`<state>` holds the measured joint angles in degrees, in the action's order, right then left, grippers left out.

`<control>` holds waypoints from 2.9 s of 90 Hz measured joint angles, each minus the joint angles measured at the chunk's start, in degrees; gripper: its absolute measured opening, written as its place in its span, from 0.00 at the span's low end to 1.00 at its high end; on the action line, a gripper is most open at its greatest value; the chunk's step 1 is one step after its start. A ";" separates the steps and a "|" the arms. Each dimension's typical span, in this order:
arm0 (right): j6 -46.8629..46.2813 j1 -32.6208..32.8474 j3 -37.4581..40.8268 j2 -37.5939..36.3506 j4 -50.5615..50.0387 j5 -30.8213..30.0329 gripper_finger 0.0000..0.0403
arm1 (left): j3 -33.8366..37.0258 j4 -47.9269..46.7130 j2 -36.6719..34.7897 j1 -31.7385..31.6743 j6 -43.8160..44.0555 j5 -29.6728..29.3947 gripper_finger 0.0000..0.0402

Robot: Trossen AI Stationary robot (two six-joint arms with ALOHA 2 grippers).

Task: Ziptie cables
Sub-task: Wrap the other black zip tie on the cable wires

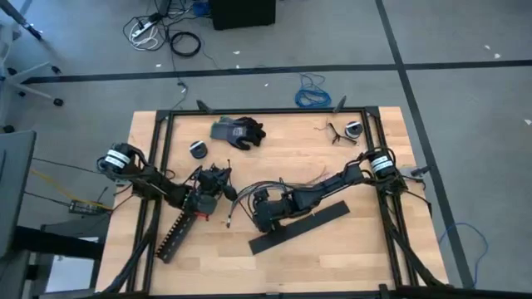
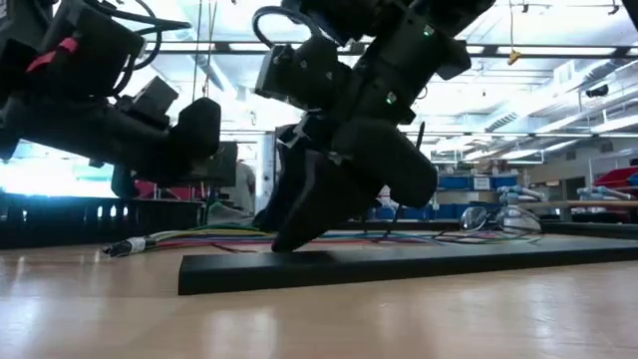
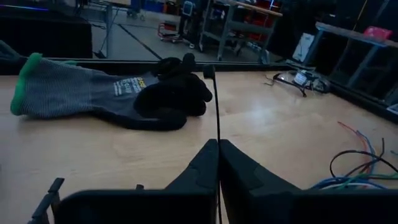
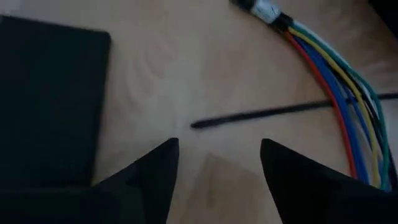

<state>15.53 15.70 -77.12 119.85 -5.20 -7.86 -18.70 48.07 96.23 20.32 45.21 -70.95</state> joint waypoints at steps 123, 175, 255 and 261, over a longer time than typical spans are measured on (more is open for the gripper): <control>4.07 -0.55 -0.09 3.98 2.17 -12.98 0.41 | -0.02 0.37 0.04 0.00 -1.44 2.06 0.00; 0.58 2.74 -0.04 3.67 -1.20 -15.60 0.41 | -0.04 0.28 0.04 -0.02 -1.45 2.58 0.00; -4.97 5.62 0.28 0.91 -8.08 -15.26 0.38 | -0.04 0.16 0.02 -0.02 -1.48 2.95 0.00; -6.61 5.65 0.21 0.76 -9.19 -14.85 0.37 | -0.04 0.17 0.02 -0.02 -1.49 3.08 0.00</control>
<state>8.92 21.34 -76.91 120.62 -14.39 -22.72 -18.74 48.25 96.25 20.29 43.72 -67.87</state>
